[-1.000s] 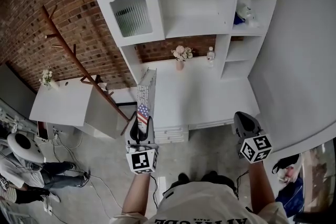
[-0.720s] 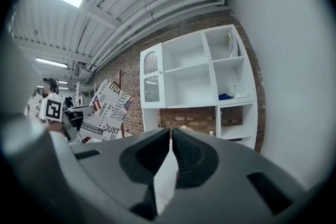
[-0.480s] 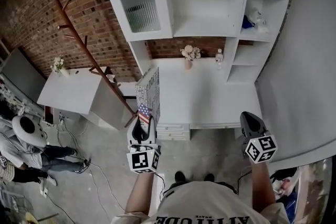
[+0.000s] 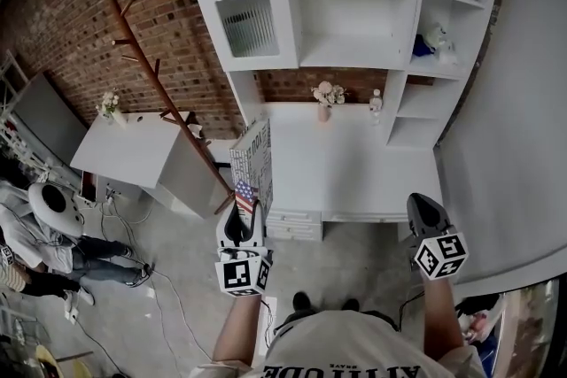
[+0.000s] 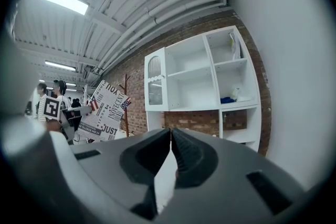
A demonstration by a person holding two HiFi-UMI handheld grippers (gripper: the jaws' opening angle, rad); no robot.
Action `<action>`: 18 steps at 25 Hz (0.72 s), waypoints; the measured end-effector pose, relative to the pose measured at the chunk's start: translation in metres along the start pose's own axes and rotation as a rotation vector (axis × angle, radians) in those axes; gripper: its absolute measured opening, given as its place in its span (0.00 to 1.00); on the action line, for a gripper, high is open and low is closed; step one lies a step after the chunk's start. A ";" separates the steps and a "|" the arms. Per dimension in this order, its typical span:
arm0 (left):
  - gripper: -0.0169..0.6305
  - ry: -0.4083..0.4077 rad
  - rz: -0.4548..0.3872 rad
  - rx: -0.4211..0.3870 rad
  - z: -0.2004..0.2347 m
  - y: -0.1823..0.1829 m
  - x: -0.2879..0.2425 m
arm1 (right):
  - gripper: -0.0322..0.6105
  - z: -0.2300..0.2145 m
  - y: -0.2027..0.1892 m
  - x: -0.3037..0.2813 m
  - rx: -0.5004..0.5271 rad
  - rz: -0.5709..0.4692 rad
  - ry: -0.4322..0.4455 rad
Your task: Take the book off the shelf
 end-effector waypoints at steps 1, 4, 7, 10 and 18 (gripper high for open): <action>0.31 0.004 -0.001 0.000 0.000 0.001 0.001 | 0.10 0.000 0.001 0.001 -0.002 -0.003 0.001; 0.31 0.011 -0.004 -0.001 -0.002 0.003 0.004 | 0.10 -0.001 0.002 0.002 -0.005 -0.007 0.007; 0.31 0.013 -0.003 -0.003 -0.003 0.003 0.007 | 0.10 0.000 0.000 0.001 -0.009 -0.005 0.012; 0.31 0.016 -0.002 -0.006 -0.001 0.004 0.009 | 0.10 0.004 0.001 0.000 -0.010 -0.007 0.022; 0.31 0.025 0.001 -0.009 0.006 0.003 0.011 | 0.10 0.010 0.000 -0.005 -0.008 -0.008 0.032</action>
Point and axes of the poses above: the fingertips, and each gripper's own axes: x backward along the fingers, z to its left, y out of its top, the point moved 6 cm from there along x, backward along the fingers, and after that the axes turned 14 degrees about -y, right-handed, at the moved point
